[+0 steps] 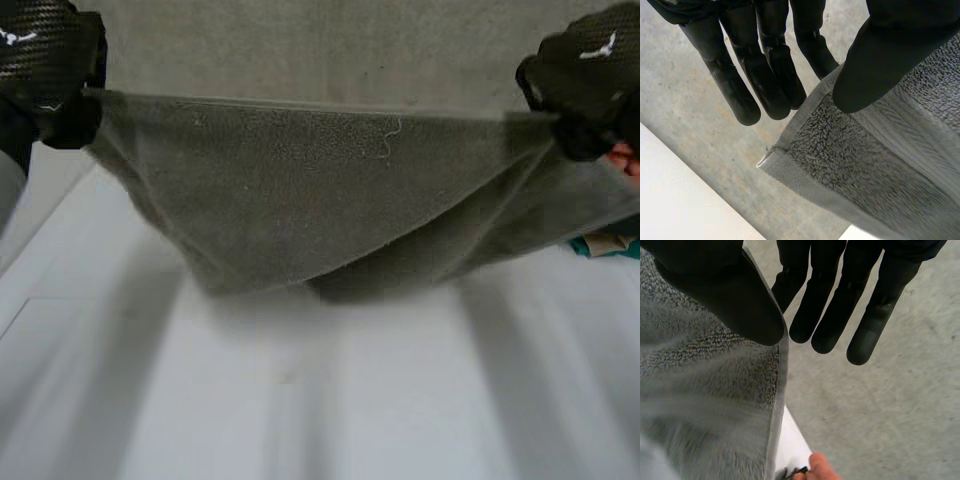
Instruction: Fold the laundry.
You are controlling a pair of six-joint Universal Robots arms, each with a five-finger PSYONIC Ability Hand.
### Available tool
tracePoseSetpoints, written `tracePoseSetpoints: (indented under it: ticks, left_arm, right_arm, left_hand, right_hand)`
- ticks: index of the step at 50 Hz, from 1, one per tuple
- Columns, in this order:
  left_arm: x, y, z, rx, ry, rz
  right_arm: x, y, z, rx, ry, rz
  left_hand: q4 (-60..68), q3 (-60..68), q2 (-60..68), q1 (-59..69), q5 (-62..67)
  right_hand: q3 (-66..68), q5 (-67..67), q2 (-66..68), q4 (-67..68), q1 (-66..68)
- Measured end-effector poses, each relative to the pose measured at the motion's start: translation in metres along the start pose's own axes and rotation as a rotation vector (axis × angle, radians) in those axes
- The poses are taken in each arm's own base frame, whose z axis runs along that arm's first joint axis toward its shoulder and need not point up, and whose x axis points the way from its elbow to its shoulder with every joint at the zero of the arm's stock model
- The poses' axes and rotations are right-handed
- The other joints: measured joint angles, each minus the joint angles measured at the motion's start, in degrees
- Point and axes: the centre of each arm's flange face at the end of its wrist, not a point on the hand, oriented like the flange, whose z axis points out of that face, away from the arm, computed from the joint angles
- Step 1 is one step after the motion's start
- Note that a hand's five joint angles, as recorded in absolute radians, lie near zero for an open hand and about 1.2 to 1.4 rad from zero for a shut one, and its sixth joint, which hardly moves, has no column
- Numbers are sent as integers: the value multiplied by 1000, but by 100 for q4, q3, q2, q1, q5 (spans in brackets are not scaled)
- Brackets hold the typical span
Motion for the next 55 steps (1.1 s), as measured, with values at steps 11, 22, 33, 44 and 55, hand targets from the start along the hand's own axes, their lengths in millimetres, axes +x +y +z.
tracePoseSetpoints:
  ticks: [11,22,33,44,55]
  left_arm:
    - [49,83,29,-276,177,16]
    - [92,123,127,-174,140,196]
    - [33,-21,177,328,-206,92]
    - [47,21,137,176,-100,28]
    - [109,134,64,-147,112,59]
  right_arm:
    - [-51,48,42,-185,-205,-4]
    - [-69,77,131,-53,-43,-22]
    - [14,-19,147,515,488,-59]
    - [-28,31,132,260,268,-41]
    - [-114,131,99,-108,-64,118]
  left_hand:
    - [2,1,1,0,0]
    - [24,3,2,-5,0]
    - [26,5,3,-5,0]
    - [26,5,3,-5,52]
    - [27,6,5,-5,52]
  right_hand:
    - [0,0,0,0,53]
    - [1,0,28,0,53]
    - [2,0,28,0,53]
    - [2,0,29,0,53]
    - [3,0,29,1,53]
